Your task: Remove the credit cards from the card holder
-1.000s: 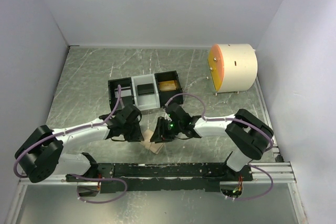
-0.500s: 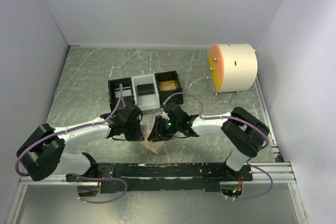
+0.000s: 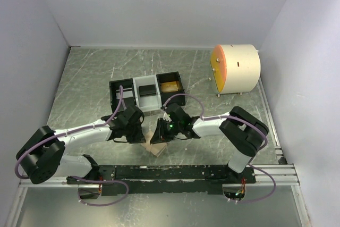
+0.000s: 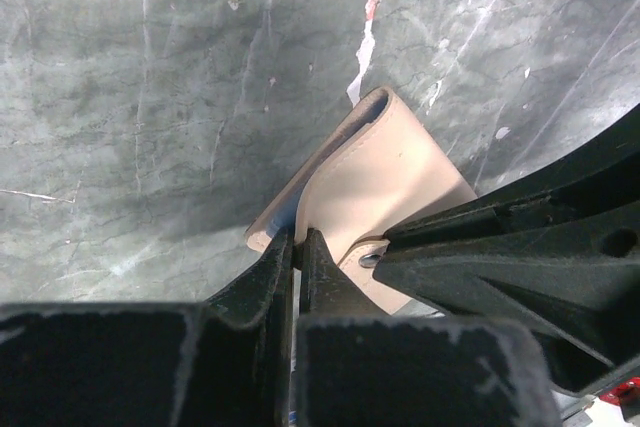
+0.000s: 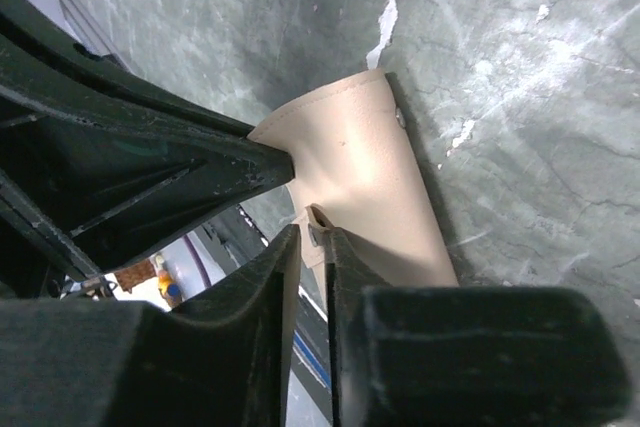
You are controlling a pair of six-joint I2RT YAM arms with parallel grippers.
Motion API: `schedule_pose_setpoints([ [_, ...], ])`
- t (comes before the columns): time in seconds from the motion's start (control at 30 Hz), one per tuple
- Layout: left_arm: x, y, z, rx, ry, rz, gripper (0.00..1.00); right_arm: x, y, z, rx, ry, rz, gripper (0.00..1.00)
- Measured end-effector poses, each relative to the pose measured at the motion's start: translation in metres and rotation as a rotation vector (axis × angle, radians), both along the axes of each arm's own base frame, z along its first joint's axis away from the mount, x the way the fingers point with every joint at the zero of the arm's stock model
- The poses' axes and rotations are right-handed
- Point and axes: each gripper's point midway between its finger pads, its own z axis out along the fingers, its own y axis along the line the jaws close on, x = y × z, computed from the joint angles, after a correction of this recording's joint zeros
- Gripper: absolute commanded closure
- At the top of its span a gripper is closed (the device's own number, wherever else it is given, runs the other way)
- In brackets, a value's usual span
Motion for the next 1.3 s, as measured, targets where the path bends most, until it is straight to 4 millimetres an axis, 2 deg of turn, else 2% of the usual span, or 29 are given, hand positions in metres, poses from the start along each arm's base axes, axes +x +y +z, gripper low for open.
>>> schedule_pose_setpoints([
  [0.17,0.0,0.0,0.0,-0.012,-0.003,0.017,0.93,0.002,-0.001,-0.004,-0.057,-0.03,0.024,1.0],
  [0.47,0.0,0.001,0.0,-0.03,-0.004,0.054,0.93,0.002,0.002,-0.002,-0.141,-0.174,0.106,1.0],
  [0.57,-0.001,0.001,0.0,-0.046,-0.006,0.075,0.93,0.001,0.004,0.002,-0.11,-0.21,0.121,1.0],
  [0.7,-0.002,-0.005,0.0,-0.078,-0.006,0.093,0.93,-0.006,0.021,0.018,-0.002,-0.249,0.166,1.0],
  [0.83,-0.002,-0.005,0.0,-0.084,-0.001,0.109,0.93,-0.007,0.021,0.018,0.022,-0.249,0.165,1.0],
  [0.97,-0.002,-0.003,0.001,-0.079,-0.005,0.119,0.79,-0.007,0.018,0.019,0.016,-0.256,0.151,0.88],
  [1.1,-0.003,0.003,0.004,-0.054,-0.015,0.119,0.51,-0.005,0.013,0.025,0.002,-0.283,0.133,0.78],
  [1.13,-0.003,0.004,0.006,-0.05,-0.023,0.122,0.47,-0.004,0.012,0.027,-0.002,-0.291,0.13,0.76],
  [1.2,-0.002,0.006,0.011,-0.052,-0.04,0.124,0.42,-0.003,0.009,0.031,-0.005,-0.309,0.129,0.72],
  [1.3,-0.001,0.008,0.019,-0.061,-0.057,0.125,0.4,0.0,0.003,0.036,-0.023,-0.325,0.121,0.7],
])
